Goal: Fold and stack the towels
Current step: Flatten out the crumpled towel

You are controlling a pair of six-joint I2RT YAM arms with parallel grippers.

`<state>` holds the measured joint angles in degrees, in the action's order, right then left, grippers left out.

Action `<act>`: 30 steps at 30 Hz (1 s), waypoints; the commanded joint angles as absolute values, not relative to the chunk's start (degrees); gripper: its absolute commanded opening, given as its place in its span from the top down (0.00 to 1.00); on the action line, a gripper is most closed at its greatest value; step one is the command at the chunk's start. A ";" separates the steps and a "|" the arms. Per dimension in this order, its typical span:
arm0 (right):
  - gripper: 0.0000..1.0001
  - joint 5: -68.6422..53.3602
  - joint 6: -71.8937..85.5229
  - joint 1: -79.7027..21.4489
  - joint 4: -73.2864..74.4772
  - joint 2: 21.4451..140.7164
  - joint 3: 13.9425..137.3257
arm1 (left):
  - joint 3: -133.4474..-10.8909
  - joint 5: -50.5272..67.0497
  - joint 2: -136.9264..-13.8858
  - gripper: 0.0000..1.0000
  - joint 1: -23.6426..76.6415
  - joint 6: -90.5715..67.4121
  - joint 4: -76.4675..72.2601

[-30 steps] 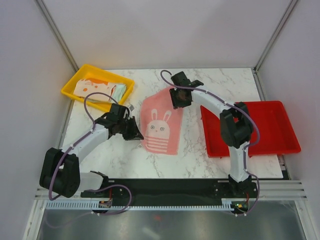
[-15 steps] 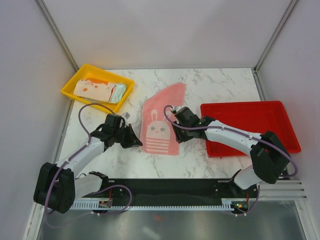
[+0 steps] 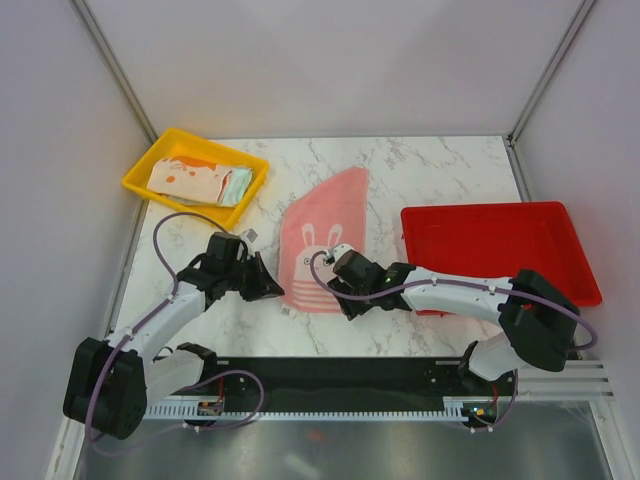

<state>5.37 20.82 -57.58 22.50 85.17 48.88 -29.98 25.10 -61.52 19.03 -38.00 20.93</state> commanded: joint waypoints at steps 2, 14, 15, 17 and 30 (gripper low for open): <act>0.46 11.76 25.19 -58.10 23.64 84.29 47.90 | -29.97 23.03 -60.38 0.96 18.90 -38.50 21.00; 0.45 16.52 54.13 -58.18 22.85 81.74 44.03 | -28.48 23.03 -59.68 0.98 18.98 -39.46 20.13; 0.45 16.61 55.27 -58.18 22.94 81.74 44.03 | -28.30 23.11 -59.42 0.98 18.98 -39.46 19.87; 0.45 16.96 58.61 -58.18 22.85 82.17 44.03 | -28.04 23.03 -59.15 0.98 18.98 -39.55 19.69; 0.49 18.10 65.13 -58.71 21.18 87.10 42.98 | -27.42 23.29 -58.18 0.98 18.98 -39.38 18.63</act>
<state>16.14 62.28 -58.04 21.78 86.19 43.64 -27.99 23.86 -59.33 19.03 -38.00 20.38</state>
